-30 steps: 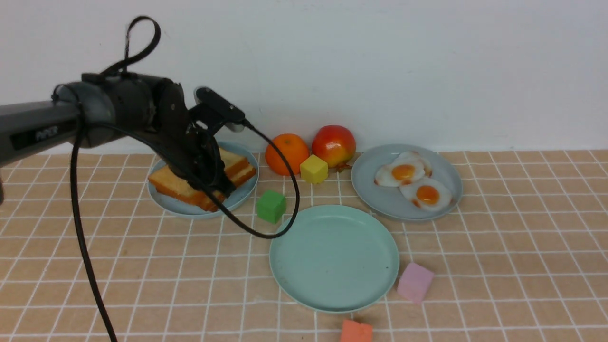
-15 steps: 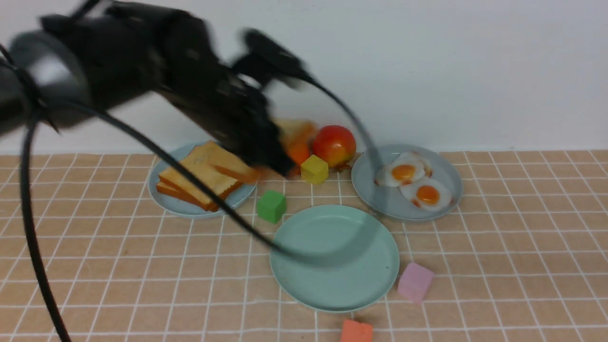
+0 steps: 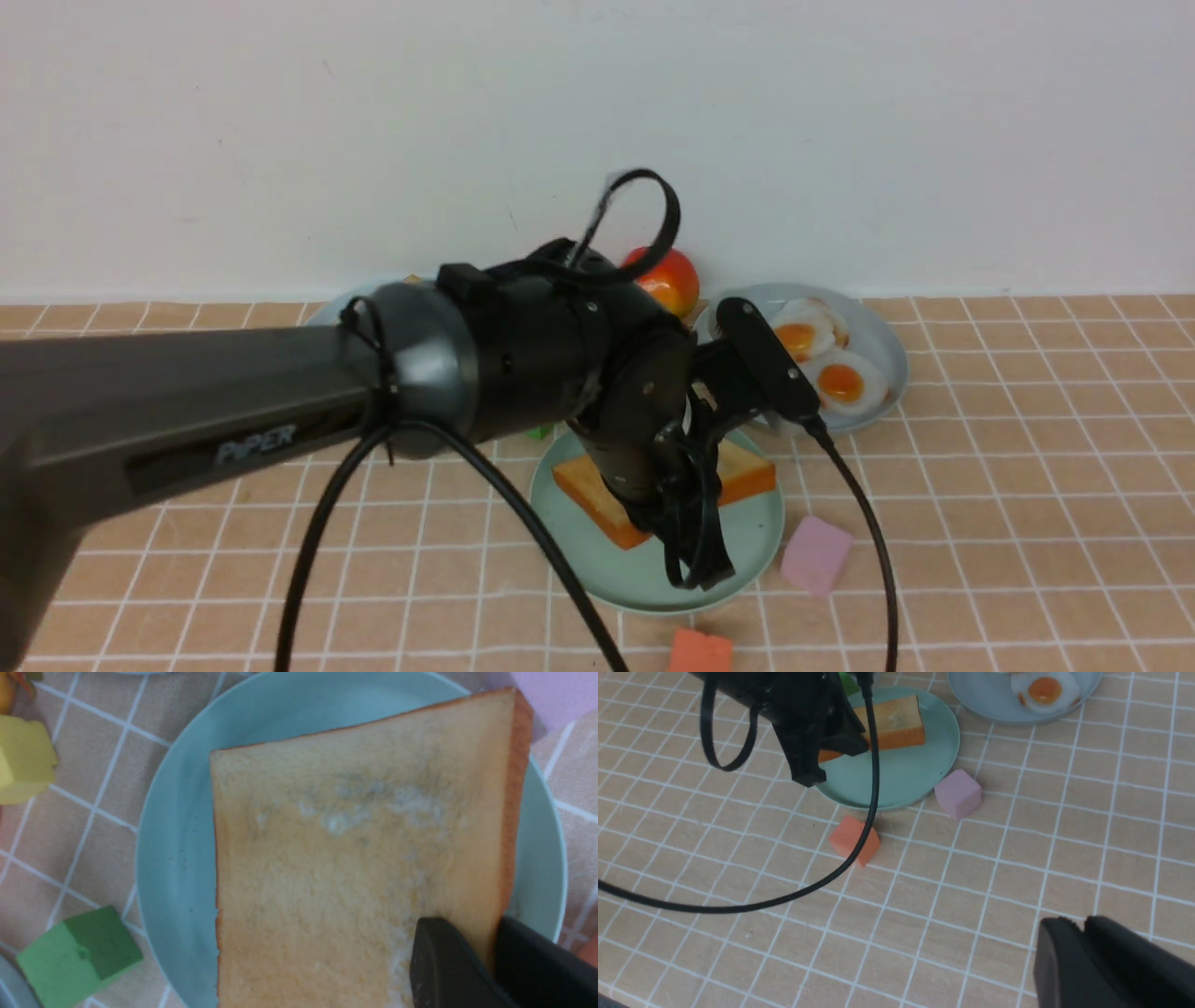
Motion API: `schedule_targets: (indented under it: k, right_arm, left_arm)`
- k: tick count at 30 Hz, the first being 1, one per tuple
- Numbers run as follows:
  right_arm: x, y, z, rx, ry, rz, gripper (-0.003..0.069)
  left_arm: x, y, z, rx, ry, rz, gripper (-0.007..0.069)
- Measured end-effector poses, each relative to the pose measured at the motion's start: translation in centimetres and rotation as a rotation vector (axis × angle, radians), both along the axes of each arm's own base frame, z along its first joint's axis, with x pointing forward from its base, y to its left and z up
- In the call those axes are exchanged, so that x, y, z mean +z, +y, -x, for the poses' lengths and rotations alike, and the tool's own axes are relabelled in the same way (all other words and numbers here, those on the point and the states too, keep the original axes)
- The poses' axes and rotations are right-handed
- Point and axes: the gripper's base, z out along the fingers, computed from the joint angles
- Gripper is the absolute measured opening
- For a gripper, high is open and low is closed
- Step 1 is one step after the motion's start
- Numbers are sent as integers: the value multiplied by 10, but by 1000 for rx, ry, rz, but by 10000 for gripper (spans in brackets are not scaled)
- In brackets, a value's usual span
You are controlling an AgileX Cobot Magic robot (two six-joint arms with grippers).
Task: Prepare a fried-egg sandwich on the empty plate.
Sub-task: Use the left arm to put a slice of bread into the empty plate in the middle, then use the right arm to grab a fried egg
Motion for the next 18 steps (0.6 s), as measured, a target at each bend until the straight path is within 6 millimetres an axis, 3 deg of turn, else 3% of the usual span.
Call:
schedule_targets:
  k: [7, 13, 18]
  right_arm:
    - [0, 0, 0, 0, 2, 1, 103]
    - [0, 0, 0, 0, 2, 1, 144]
    - [0, 0, 0, -7, 7, -9, 242]
  left_arm:
    - [-13, -3, -3, -1, 14, -12, 132]
    - [-14, -6, -5, -1, -1, 20, 286]
    - [-12, -8, -6, -5, -24, 47, 403]
